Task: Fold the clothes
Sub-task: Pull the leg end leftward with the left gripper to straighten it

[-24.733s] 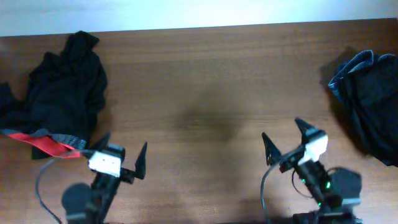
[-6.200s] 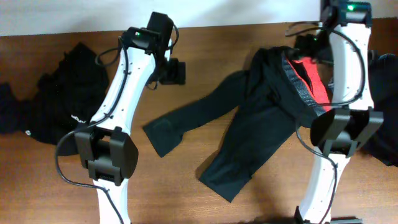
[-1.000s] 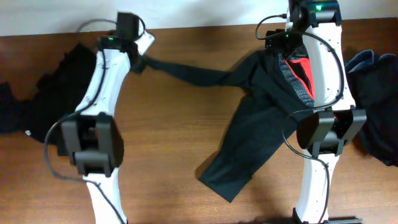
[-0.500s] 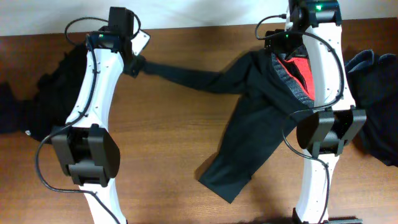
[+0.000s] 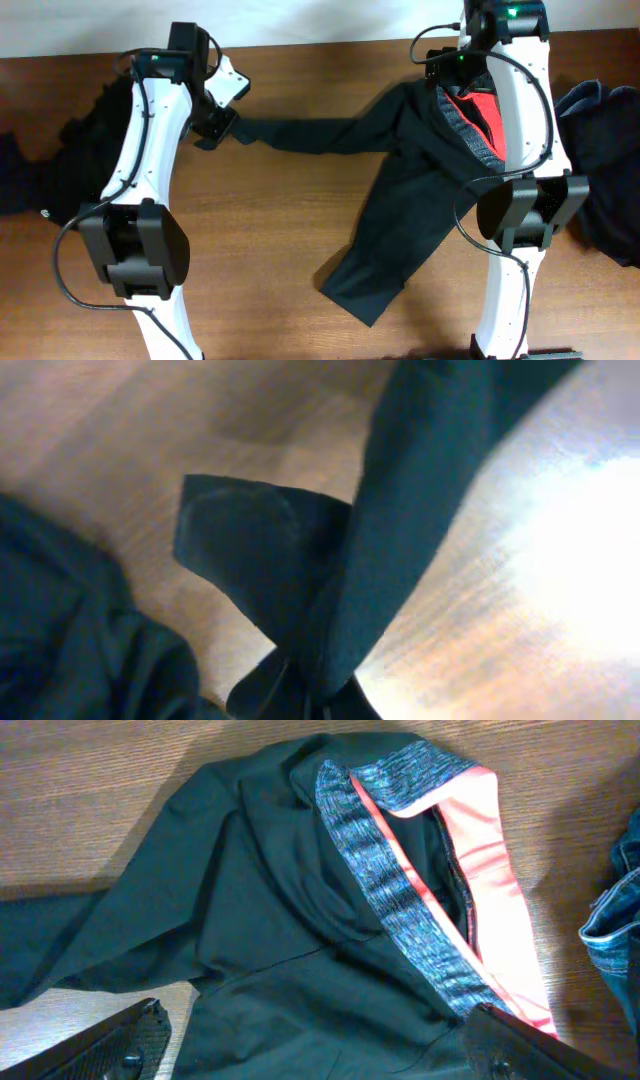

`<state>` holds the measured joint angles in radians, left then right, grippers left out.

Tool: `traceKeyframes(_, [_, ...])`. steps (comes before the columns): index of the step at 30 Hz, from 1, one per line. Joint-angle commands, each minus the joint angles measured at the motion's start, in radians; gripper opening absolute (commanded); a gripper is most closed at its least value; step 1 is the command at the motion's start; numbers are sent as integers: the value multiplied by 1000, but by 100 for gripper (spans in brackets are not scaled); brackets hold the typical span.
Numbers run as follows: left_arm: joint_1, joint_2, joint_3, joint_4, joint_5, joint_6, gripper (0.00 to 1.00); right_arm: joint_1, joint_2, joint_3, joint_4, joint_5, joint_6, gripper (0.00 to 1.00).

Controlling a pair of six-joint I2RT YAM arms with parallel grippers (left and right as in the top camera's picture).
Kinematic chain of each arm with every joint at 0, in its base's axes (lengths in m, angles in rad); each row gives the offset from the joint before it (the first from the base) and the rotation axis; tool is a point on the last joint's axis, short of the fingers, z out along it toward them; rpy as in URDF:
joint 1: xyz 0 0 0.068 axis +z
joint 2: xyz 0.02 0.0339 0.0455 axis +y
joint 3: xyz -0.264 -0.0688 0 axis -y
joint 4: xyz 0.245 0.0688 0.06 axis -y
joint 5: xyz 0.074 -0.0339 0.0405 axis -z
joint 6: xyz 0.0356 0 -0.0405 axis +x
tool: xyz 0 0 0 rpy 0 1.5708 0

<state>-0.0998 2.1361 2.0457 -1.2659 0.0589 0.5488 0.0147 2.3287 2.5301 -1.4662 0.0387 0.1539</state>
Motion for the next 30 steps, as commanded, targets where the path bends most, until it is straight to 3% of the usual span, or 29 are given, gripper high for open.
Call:
traceKeyframes(1, [4, -2, 1, -53, 54, 74, 0, 5, -16, 8, -3, -6, 0, 99])
traceKeyframes(6, [7, -2, 1, -153, 87, 81, 0, 5, -16, 8, -3, -6, 0, 99])
traceKeyframes(13, [53, -2, 1, -251, 298, 252, 0, 7, -16, 8, -6, -6, 0, 99])
traceKeyframes(21, [139, 26, 1, -177, 378, 267, 0, 7, -16, 7, -22, -6, 0, 99])
traceKeyframes(30, [186, 156, 1, -81, 390, 177, 0, 7, -16, 7, -21, -10, 0, 99])
